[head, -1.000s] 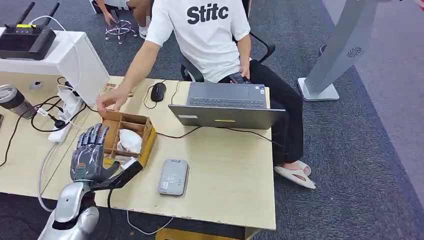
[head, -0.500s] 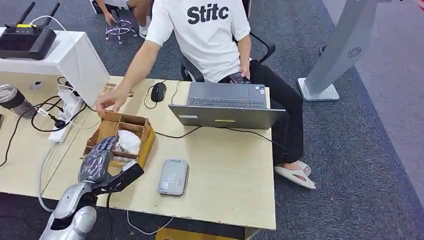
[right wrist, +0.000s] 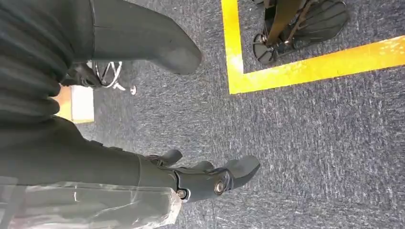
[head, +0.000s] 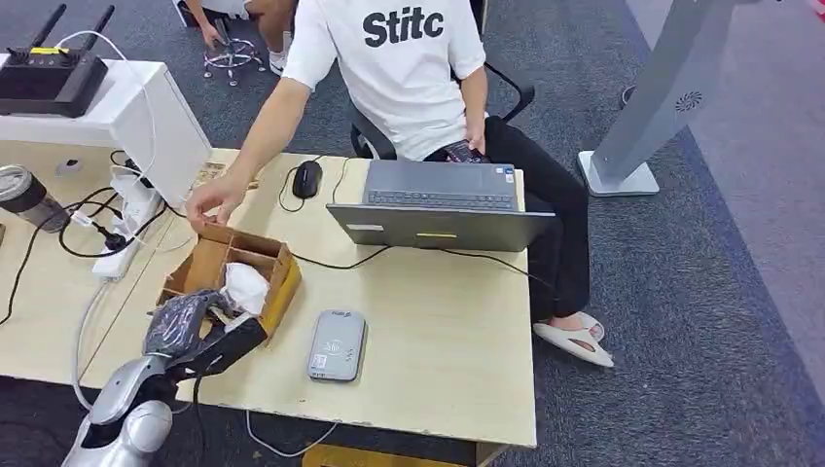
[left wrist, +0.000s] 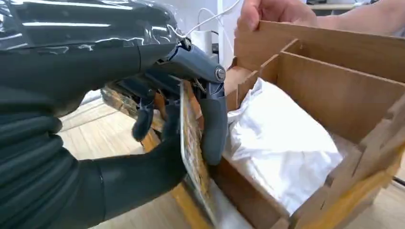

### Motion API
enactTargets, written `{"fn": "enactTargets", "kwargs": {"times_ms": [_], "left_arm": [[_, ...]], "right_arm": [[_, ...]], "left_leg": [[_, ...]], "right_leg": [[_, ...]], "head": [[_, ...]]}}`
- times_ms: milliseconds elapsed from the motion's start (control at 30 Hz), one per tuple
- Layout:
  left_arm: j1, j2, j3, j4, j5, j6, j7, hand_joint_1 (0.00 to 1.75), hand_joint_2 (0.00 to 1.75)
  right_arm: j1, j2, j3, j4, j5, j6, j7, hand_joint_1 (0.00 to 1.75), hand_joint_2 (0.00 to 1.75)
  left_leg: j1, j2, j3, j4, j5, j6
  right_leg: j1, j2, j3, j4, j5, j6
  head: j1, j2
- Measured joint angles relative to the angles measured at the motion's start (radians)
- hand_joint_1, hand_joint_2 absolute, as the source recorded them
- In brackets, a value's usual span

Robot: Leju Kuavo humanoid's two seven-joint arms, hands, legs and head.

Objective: Pass the card to the sensor for recognition and then transmit it.

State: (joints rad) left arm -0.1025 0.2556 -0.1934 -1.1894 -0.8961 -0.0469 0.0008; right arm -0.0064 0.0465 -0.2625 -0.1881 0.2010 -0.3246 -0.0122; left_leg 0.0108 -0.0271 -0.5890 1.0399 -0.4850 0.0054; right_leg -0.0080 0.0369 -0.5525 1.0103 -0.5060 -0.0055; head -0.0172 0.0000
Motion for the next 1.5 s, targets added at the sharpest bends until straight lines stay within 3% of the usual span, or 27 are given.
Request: {"fn": "enactTargets", "kwargs": {"times_ms": [233, 367, 800, 1267, 1367, 1500], "left_arm": [[-0.002, 0.006, -0.002, 0.000, -0.019, 0.019, 0.021, 1.62, 1.75], [-0.002, 0.007, -0.003, 0.000, -0.040, 0.032, 0.036, 1.75, 1.75], [-0.040, 0.016, -0.003, -0.020, -0.168, 0.129, 0.099, 1.75, 1.75], [-0.107, 0.017, -0.003, -0.055, -0.202, 0.162, 0.118, 1.75, 1.75], [-0.126, 0.036, -0.001, -0.086, -0.194, 0.204, 0.128, 1.75, 1.75], [-0.157, 0.093, 0.031, -0.151, -0.234, 0.238, 0.153, 1.75, 1.75]], "right_arm": [[-0.001, -0.001, -0.005, 0.000, 0.008, 0.000, 0.000, 0.00, 1.75], [-0.001, -0.001, -0.006, 0.000, 0.011, 0.000, 0.000, 0.00, 1.75], [-0.002, -0.001, -0.010, 0.000, 0.029, -0.002, 0.005, 0.00, 1.75], [-0.003, -0.001, -0.027, 0.000, 0.040, 0.000, 0.001, 0.00, 1.75], [-0.003, -0.001, -0.031, 0.000, 0.042, -0.002, 0.001, 0.00, 1.75], [0.000, -0.001, -0.039, 0.000, 0.050, -0.004, 0.001, 0.00, 1.75]], "left_leg": [[0.000, 0.000, 0.000, 0.000, 0.000, 0.000], [0.000, 0.000, 0.000, 0.000, 0.000, 0.000], [0.000, -0.001, 0.000, 0.000, 0.000, 0.000], [0.000, -0.001, 0.000, 0.000, 0.001, 0.000], [0.000, -0.001, 0.000, 0.000, 0.001, 0.000], [0.001, -0.001, 0.000, 0.000, 0.001, -0.001]], "right_leg": [[0.000, 0.000, 0.000, 0.000, 0.000, 0.000], [0.000, 0.000, 0.000, 0.000, 0.000, 0.000], [0.000, -0.002, 0.000, 0.000, 0.000, 0.000], [0.000, -0.001, 0.000, 0.000, 0.000, 0.000], [0.000, -0.001, 0.000, 0.000, 0.000, 0.000], [0.001, -0.001, 0.000, 0.001, 0.000, 0.000]], "head": [[0.000, 0.000], [0.000, 0.000], [0.000, 0.000], [0.000, 0.000], [0.000, 0.000], [0.000, 0.000]]}}
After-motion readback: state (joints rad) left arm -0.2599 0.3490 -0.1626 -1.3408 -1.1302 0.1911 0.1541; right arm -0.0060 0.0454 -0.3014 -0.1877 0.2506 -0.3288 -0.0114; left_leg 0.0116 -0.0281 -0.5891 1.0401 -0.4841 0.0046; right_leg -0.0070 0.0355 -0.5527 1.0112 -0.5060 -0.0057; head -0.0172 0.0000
